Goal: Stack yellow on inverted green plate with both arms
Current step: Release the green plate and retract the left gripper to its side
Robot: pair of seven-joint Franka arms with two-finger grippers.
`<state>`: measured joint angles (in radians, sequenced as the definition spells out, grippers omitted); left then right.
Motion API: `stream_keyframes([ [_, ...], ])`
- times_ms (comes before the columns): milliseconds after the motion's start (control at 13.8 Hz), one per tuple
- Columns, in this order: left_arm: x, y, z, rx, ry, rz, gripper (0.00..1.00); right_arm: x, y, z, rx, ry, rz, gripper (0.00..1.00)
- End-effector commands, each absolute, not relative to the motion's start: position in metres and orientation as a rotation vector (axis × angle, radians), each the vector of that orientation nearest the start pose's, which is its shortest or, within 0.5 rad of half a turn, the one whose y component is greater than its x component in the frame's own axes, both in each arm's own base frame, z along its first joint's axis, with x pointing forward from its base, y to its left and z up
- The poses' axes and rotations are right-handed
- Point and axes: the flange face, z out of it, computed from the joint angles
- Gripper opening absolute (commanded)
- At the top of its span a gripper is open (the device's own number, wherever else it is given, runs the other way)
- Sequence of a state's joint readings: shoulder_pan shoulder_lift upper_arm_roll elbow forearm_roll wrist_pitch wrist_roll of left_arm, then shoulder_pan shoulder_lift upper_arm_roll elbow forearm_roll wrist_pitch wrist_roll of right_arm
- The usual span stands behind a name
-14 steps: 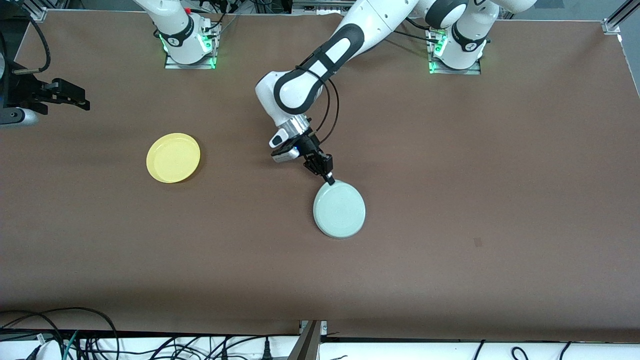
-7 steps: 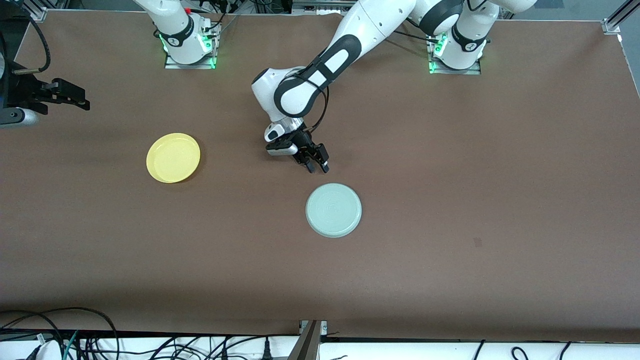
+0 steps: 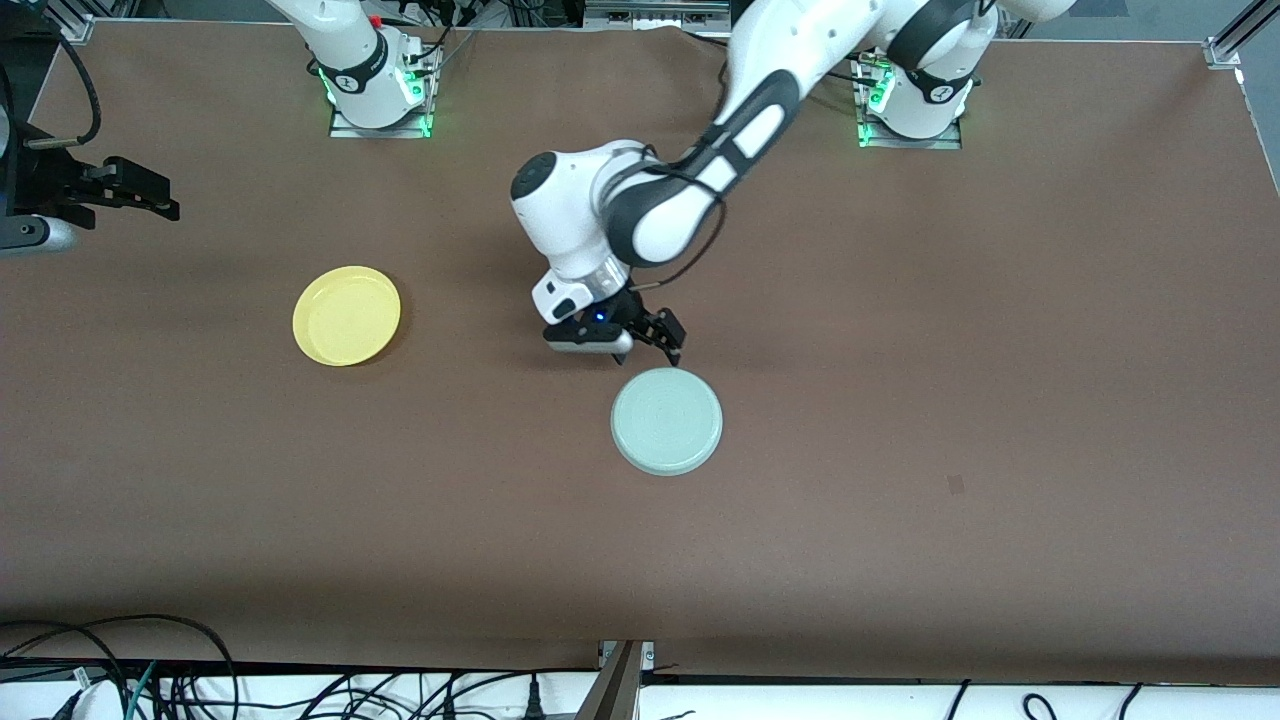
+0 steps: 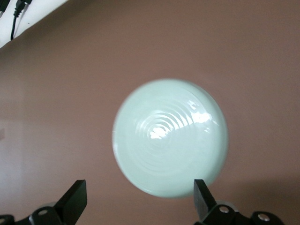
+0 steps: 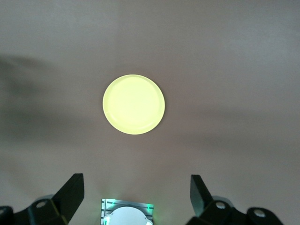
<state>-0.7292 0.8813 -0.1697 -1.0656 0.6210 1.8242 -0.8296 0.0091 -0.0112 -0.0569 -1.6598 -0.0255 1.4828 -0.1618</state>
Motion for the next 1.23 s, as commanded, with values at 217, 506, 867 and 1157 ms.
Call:
stream_keyframes([
  [217,0.614,-0.362,0.455,-2.929,-0.001,-0.238,1.00,0.555,-0.058,0.548,-3.165,-0.112,0.375,1.00],
  [506,0.639,-0.216,0.520,-3.119,-0.137,-0.126,1.00,0.578,-0.086,0.463,-3.069,-0.011,0.449,1.00],
  [867,0.634,-0.086,0.554,-3.125,0.034,-0.043,1.00,0.546,-0.085,0.333,-3.050,0.032,0.363,1.00],
  [1157,0.616,-0.026,0.572,-3.136,0.009,0.068,1.00,0.507,-0.089,0.241,-3.057,0.082,0.301,1.00],
])
